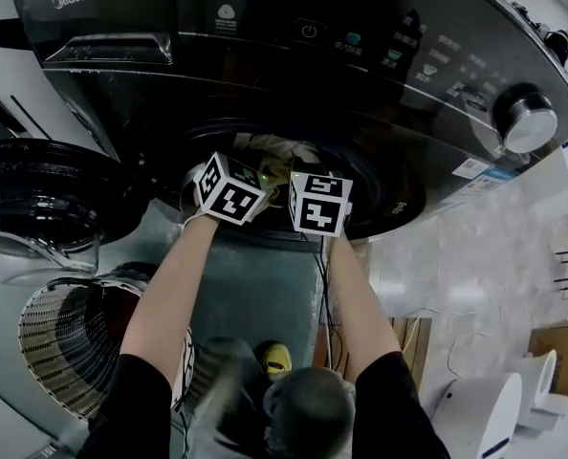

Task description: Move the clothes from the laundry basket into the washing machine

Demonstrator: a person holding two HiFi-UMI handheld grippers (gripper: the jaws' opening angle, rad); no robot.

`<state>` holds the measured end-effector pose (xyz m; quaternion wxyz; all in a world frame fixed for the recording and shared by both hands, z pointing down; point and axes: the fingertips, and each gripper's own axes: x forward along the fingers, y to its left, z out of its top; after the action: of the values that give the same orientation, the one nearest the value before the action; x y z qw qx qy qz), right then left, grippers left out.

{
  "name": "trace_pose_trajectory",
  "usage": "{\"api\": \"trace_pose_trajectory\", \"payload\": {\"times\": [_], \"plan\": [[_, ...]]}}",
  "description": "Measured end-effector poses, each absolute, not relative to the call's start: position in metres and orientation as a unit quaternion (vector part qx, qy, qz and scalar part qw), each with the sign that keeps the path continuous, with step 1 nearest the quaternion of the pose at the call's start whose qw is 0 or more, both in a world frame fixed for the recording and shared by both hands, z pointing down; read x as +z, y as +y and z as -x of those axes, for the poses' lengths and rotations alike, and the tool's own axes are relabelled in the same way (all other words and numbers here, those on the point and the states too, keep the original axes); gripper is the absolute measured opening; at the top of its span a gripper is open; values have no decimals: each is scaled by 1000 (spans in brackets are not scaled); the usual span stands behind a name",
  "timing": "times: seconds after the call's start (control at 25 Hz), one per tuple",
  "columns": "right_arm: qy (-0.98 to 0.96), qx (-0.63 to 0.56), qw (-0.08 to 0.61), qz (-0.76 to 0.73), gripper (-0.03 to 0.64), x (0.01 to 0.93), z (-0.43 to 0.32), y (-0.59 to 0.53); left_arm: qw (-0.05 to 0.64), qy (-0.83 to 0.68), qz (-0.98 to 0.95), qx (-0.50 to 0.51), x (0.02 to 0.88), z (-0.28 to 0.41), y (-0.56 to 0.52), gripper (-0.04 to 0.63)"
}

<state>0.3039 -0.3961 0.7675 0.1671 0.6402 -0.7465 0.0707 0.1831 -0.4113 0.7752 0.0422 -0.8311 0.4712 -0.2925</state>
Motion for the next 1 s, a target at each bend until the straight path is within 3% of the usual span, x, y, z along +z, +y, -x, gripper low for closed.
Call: {"api": "trace_pose_trajectory", "payload": {"times": [0.44,1.0], "plan": [[-740,94,180,-641,212,775,-304,-399,-2,475,830,-291,785,-176,-415,249],[-748,73,162,-639,258,767,-300,-391,7,478,831,-285,778,-173,-408,258]]}}
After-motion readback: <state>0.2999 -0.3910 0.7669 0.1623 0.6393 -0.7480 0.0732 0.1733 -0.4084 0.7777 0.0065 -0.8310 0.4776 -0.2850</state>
